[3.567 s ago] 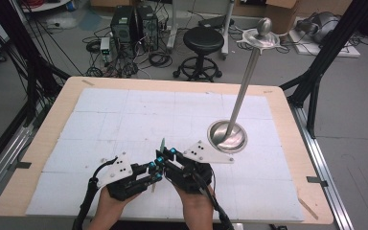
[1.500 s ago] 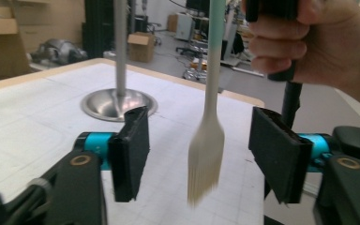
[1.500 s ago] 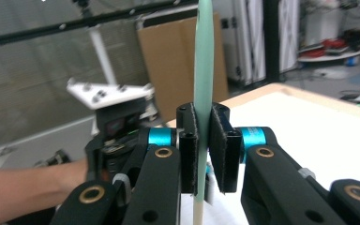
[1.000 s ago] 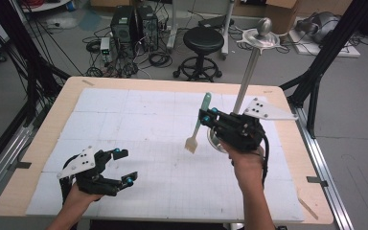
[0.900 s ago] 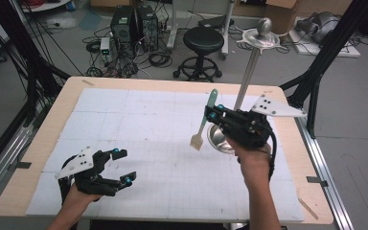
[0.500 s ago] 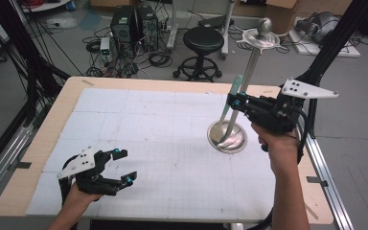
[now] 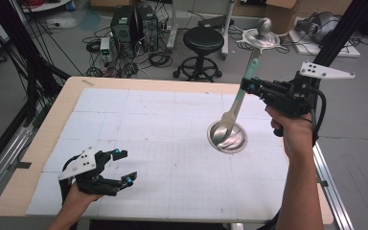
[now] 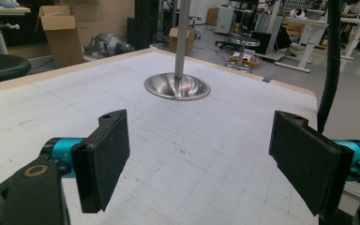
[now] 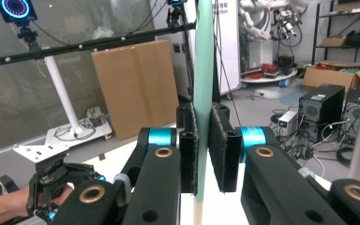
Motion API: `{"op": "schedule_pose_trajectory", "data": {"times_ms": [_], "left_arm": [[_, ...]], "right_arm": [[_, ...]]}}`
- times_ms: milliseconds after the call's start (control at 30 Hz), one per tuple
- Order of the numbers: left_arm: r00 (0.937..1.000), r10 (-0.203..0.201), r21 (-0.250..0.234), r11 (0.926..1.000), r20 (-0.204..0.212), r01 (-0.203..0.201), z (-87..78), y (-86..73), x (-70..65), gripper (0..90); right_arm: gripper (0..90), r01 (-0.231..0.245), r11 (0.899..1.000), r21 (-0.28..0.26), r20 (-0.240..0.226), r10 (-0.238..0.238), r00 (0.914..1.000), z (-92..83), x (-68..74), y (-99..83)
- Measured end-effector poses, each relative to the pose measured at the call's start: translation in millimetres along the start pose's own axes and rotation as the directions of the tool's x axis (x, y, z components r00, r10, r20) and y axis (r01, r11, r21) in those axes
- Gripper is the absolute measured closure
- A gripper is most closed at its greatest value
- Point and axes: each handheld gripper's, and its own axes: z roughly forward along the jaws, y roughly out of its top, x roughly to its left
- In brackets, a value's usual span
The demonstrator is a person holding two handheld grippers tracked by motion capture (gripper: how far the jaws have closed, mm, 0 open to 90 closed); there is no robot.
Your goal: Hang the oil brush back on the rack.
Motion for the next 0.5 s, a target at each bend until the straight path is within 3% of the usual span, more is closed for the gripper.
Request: {"op": "schedule_pose_trajectory", "data": {"times_ms": [500], "left_arm": [[1.0000,0.000,0.004,1.0000,-0.003,0.000,-2.4,0.4,0.8,21.0]], "right_arm": [[82.4,-0.039,0.999,-0.020,0.028,0.039,0.9988,-5.8,-20.7,4.7]]}}
